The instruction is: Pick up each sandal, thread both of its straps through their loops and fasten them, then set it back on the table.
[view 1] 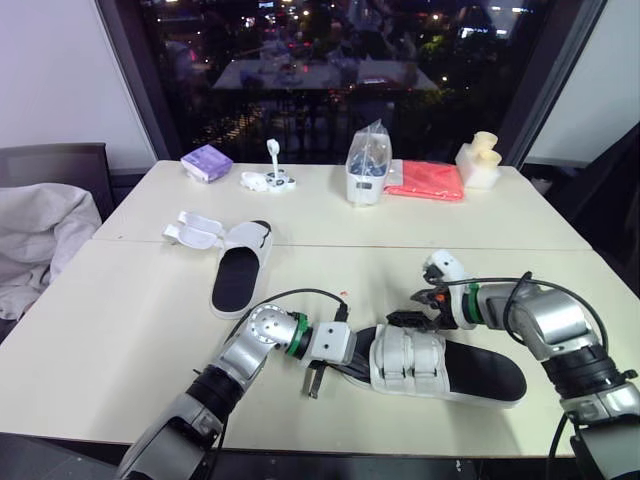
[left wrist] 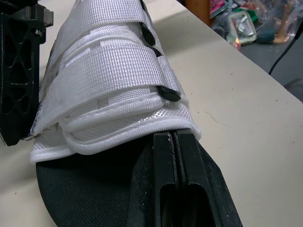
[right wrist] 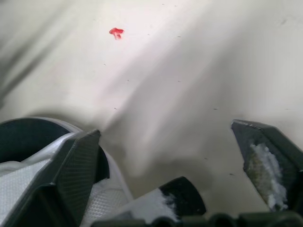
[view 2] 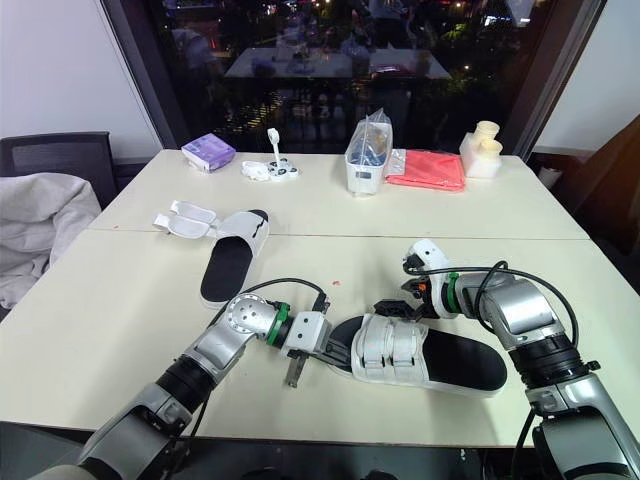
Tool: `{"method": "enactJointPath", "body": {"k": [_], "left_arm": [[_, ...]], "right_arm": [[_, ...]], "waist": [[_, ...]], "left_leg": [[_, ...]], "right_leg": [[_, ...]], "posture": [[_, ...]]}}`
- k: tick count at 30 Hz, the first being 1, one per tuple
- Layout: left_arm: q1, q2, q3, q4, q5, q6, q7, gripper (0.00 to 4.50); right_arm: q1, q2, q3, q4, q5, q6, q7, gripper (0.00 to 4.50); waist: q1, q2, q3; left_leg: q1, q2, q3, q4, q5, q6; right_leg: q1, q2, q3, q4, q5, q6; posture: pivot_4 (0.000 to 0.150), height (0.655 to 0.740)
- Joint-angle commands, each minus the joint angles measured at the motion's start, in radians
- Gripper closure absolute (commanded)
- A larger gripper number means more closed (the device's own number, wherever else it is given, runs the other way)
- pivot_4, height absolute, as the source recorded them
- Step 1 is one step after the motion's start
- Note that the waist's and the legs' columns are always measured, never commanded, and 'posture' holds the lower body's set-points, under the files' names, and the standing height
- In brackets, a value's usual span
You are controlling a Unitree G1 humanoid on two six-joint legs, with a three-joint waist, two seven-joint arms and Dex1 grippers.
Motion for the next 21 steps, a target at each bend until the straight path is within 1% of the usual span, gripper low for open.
{"method": "enactJointPath", "body": {"k": [1, 2, 6, 8, 10, 18, 20, 21], "left_arm": [[0.027, 0.01, -0.065, 0.023, 0.047, 0.009, -0.03, 4.5], [0.026, 0.01, -0.065, 0.024, 0.047, 0.008, -0.03, 4.5], [0.023, 0.008, -0.066, 0.03, 0.047, 0.007, -0.029, 4.5], [0.022, 0.008, -0.065, 0.032, 0.048, 0.005, -0.026, 4.5], [0.021, 0.008, -0.064, 0.033, 0.048, 0.003, -0.023, 4.5], [0.02, 0.009, -0.065, 0.034, 0.047, 0.002, -0.021, 4.5], [-0.001, 0.009, -0.053, 0.064, 0.053, -0.016, -0.009, 4.5], [-0.024, 0.01, -0.027, 0.085, 0.043, -0.013, 0.007, 4.5]], "right_arm": [[0.017, -0.029, 0.019, 0.012, -0.077, -0.033, -0.011, 0.03], [0.015, -0.031, 0.012, 0.014, -0.083, -0.04, -0.01, 0.03], [0.004, -0.109, -0.065, 0.006, -0.118, -0.175, 0.025, 0.03], [0.038, -0.162, -0.097, -0.032, -0.137, -0.266, 0.051, 0.03], [0.07, -0.191, -0.125, -0.065, -0.144, -0.315, 0.064, 0.03], [0.091, -0.187, -0.152, -0.075, -0.161, -0.344, 0.081, 0.03], [0.217, -0.28, -0.143, -0.16, -0.271, -0.515, 0.079, 0.03], [0.336, -0.36, -0.163, -0.198, -0.346, -0.703, 0.095, 0.03]], "waist": [[0.001, 0.0, 0.0], [0.001, 0.0, 0.0], [0.001, 0.001, 0.0], [0.003, 0.001, 0.0], [0.001, 0.0, 0.0], [0.001, 0.0, 0.0], [0.008, 0.001, 0.0], [0.019, 0.001, 0.0]], "left_leg": [[0.0, 0.0, 0.0, 0.0, 0.0, 0.0], [0.0, 0.0, 0.0, 0.0, 0.0, 0.0], [-0.002, -0.001, 0.0, 0.0, 0.0, 0.0], [-0.002, -0.001, 0.0, 0.0, 0.0, 0.0], [-0.002, -0.001, 0.0, 0.0, 0.0, 0.0], [-0.001, -0.001, 0.0, 0.0, 0.0, 0.0], [-0.001, -0.001, 0.0, 0.0, 0.0, 0.0], [-0.002, -0.001, -0.001, 0.0, 0.0, 0.0]], "right_leg": [[0.0, 0.0, 0.0, 0.0, 0.0, 0.0], [0.0, 0.0, 0.0, 0.0, 0.0, 0.0], [-0.002, 0.0, 0.0, 0.0, 0.0, 0.0], [-0.002, 0.0, 0.0, 0.0, 0.0, 0.0], [-0.002, 0.0, 0.0, 0.0, 0.0, 0.0], [0.0, 0.001, 0.0, 0.0, 0.0, 0.0], [0.0, 0.001, 0.0, 0.0, 0.0, 0.0], [0.0, 0.001, 0.0, 0.0, 0.0, 0.0]], "posture": [[0.15, 0.74], [0.15, 0.74], [0.15, 0.74], [0.15, 0.74], [0.15, 0.74], [0.15, 0.74], [0.15, 0.74], [0.15, 0.74]]}}
